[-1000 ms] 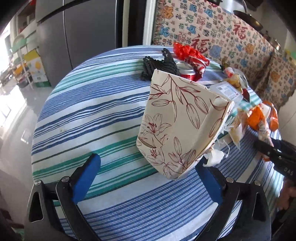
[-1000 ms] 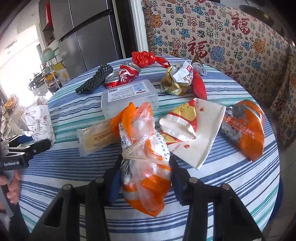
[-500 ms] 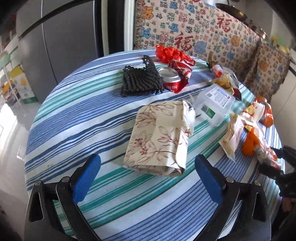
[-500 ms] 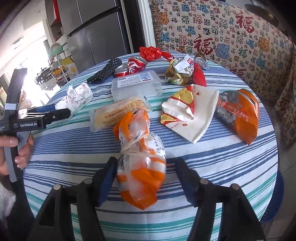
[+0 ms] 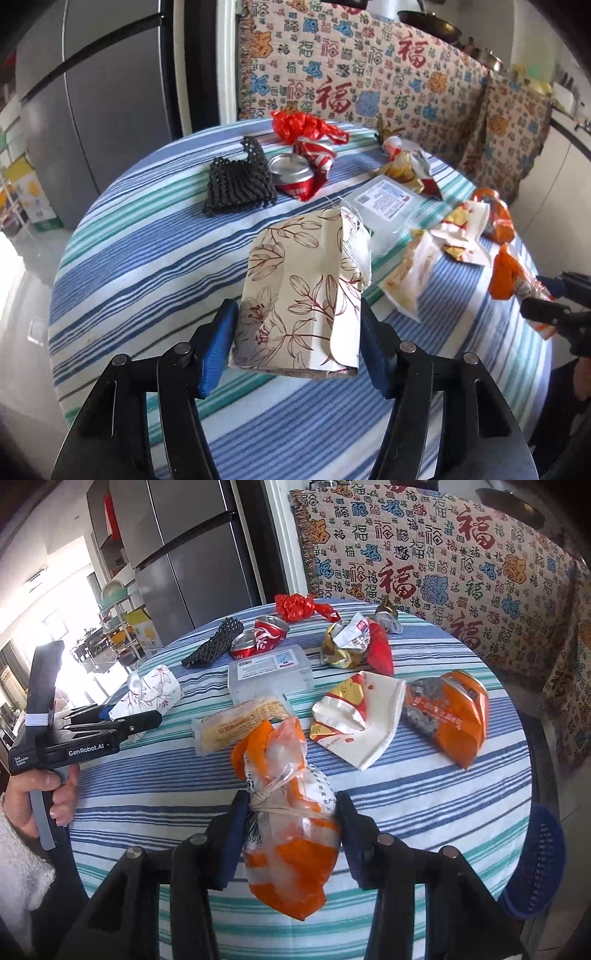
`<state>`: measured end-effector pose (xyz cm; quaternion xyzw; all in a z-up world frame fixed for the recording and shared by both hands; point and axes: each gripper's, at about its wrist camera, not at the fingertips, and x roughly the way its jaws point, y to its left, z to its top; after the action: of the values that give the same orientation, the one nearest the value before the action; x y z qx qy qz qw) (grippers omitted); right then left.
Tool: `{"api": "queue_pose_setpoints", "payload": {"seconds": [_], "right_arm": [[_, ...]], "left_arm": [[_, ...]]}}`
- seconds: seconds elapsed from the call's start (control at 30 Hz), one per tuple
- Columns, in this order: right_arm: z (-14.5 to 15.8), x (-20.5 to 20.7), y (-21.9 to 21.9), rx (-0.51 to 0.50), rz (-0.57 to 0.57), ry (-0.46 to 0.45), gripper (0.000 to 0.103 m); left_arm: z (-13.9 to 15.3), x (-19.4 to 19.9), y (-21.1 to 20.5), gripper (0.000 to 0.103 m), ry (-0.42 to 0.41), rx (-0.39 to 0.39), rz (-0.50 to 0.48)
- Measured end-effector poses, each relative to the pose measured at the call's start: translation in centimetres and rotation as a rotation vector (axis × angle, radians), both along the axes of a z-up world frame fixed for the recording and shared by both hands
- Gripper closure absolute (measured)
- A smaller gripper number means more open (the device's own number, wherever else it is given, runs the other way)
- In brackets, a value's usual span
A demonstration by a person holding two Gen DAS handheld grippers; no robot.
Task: Collect trash
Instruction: 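Carry both bags over the blue wastebasket and open both tools to drop them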
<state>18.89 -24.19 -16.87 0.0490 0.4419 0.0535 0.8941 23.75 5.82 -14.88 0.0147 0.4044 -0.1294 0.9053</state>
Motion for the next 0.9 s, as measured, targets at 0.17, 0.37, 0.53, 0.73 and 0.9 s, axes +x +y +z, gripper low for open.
{"api": "queue_pose_setpoints", "payload": {"seconds": [0.17, 0.37, 0.53, 0.73, 0.9], "right_arm": [[2.0, -2.6, -4.9, 0.032, -0.071, -0.003, 0.056], [4.7, -6.1, -14.1, -0.013, -0.226, -0.028, 0.056], [5.6, -8.9, -22.6, -0.047, -0.380, -0.034, 0.056], [5.0, -10.7, -31.3, -0.068, -0.544, -0.018, 0.056], [2.4, -10.3, -36.4, -0.079, -0.627, 0.029, 0.056]], "left_arm": [[3.5, -2.2, -4.3, 0.039, -0.022, -0.042, -0.078], [6.9, -2.9, -14.3, 0.039, -0.019, -0.117, -0.234], [7.4, -2.2, -24.4, 0.039, 0.006, -0.132, -0.367], [5.4, -0.8, -35.7, 0.039, 0.085, -0.145, -0.471], [2.6, 0.6, -43.2, 0.039, 0.154, -0.158, -0.520]]}}
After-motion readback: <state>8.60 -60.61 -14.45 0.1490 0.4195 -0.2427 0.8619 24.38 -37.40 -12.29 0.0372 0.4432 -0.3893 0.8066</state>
